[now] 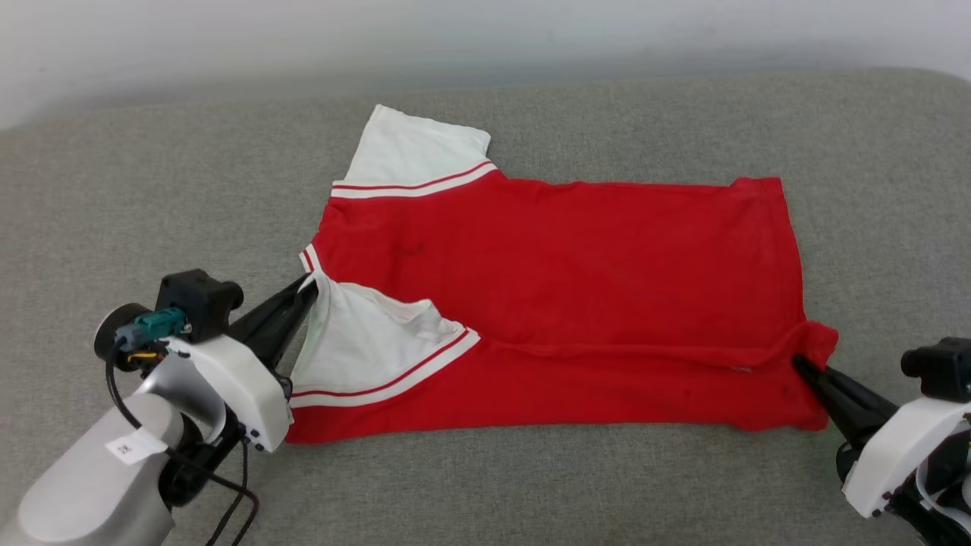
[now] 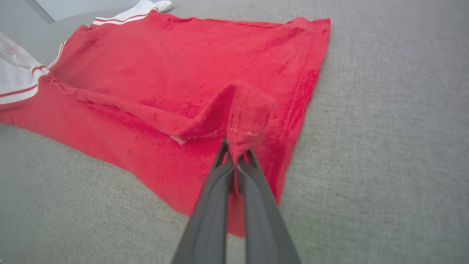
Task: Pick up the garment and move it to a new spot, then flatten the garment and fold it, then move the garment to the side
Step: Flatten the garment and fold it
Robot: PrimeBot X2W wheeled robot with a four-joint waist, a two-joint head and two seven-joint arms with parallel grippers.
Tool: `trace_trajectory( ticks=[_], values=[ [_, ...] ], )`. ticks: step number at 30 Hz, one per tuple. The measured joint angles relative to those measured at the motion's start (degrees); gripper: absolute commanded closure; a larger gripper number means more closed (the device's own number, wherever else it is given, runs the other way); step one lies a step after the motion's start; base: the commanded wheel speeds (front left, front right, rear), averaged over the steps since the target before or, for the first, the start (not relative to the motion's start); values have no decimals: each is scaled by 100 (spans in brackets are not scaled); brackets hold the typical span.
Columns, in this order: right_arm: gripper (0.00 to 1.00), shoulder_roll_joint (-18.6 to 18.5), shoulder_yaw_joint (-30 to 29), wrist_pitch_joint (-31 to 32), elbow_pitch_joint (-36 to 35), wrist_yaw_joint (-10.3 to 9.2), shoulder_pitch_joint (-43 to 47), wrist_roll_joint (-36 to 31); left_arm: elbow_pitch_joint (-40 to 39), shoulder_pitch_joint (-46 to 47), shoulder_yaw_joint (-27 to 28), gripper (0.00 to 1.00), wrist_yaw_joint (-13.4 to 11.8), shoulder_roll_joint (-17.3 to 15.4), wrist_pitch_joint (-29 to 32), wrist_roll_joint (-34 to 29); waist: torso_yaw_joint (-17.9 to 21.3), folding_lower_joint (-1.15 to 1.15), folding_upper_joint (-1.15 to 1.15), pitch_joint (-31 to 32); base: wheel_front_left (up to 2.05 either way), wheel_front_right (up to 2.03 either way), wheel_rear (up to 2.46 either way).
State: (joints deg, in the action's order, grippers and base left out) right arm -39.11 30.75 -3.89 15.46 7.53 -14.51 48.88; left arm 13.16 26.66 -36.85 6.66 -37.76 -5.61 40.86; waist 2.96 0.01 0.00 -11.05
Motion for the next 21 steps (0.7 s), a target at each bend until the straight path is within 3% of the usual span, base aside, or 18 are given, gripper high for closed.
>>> trace_trajectory(
  ticks=[11,19,20,21],
  values=[
    [100,260,411,153,790,0,-949,-224,1325,821,-709,100,74,269,-122,344,173,1,0,-674,0,0,0],
    [100,393,655,123,1215,0,-1143,-196,2109,1129,-1462,100,74,452,-512,847,125,0,0,-662,0,0,0],
    [83,392,659,92,1223,0,-1139,-182,2164,1170,-1513,87,74,457,-548,881,116,0,0,-635,0,0,0],
    [40,392,655,69,1223,0,-1133,-152,2238,1215,-1548,31,75,459,-617,880,108,0,0,-602,0,0,0]
  ],
)
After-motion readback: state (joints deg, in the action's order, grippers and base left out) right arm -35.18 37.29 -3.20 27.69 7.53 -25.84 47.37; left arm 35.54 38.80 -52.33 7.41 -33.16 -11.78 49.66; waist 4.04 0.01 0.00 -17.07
